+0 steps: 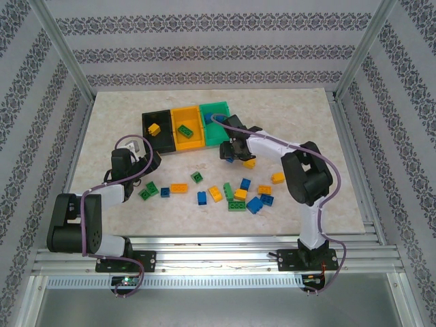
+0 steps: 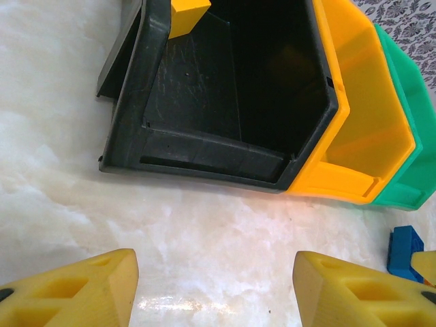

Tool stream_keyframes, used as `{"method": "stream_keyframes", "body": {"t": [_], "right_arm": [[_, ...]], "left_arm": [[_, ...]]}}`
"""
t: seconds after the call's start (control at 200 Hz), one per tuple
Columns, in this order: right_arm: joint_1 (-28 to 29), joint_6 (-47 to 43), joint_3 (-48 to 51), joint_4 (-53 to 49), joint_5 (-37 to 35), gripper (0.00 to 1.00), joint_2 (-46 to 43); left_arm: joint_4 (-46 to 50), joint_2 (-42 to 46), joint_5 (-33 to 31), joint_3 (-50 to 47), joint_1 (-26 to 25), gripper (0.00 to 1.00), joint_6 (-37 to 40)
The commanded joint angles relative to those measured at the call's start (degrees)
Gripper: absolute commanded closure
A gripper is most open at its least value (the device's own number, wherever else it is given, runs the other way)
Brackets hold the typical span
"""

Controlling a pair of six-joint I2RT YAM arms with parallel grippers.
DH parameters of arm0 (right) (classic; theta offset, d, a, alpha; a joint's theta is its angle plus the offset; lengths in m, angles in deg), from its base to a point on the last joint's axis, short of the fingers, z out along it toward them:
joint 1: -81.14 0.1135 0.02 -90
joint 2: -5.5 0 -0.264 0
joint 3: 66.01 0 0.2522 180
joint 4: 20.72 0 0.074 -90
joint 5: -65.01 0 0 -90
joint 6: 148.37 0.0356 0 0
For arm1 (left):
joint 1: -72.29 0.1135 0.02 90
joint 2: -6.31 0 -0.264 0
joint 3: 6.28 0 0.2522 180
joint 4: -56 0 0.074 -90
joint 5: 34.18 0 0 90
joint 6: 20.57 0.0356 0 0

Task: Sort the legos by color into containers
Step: Pick up the lego from the center of the table.

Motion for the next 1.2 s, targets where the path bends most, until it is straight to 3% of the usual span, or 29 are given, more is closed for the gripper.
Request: {"method": "stream_keyframes", "body": {"t": [0.0,0.395,0.65,0.909,1.074,1.199], "right_arm": [[1.15,-0.04,-1.78,-3.91,-1.93,0.37,2.72],[2.03,-1.88,-9.62,-8.53,-7.96,0.39,8.35],[2.46,-2.43,-6.24,-5.87,-8.07,0.71,5.52],[2.62,-2.94,0.48,1.16,-6.21,0.73,-5.03],[1.66,-5.06,-9.02,-0.17,-4.10,0.70,-2.97],[-0.22,-6.11,-19.89,-2.82,-1.77,0.60,3.04]], "left_arm": [[-2.50,-0.58,0.64,1.40,-0.49,0.39,1.28],[-3.03,-1.38,1.35,1.61,-0.53,0.39,0.82],[-2.43,-0.62,1.03,1.52,-0.54,0.39,1.22],[-2.74,-0.51,0.77,1.26,-0.62,0.39,1.11],[-3.36,-1.43,1.55,1.45,-0.80,0.39,0.74],[-3.21,-1.27,1.36,1.46,-0.89,0.39,0.82]]}}
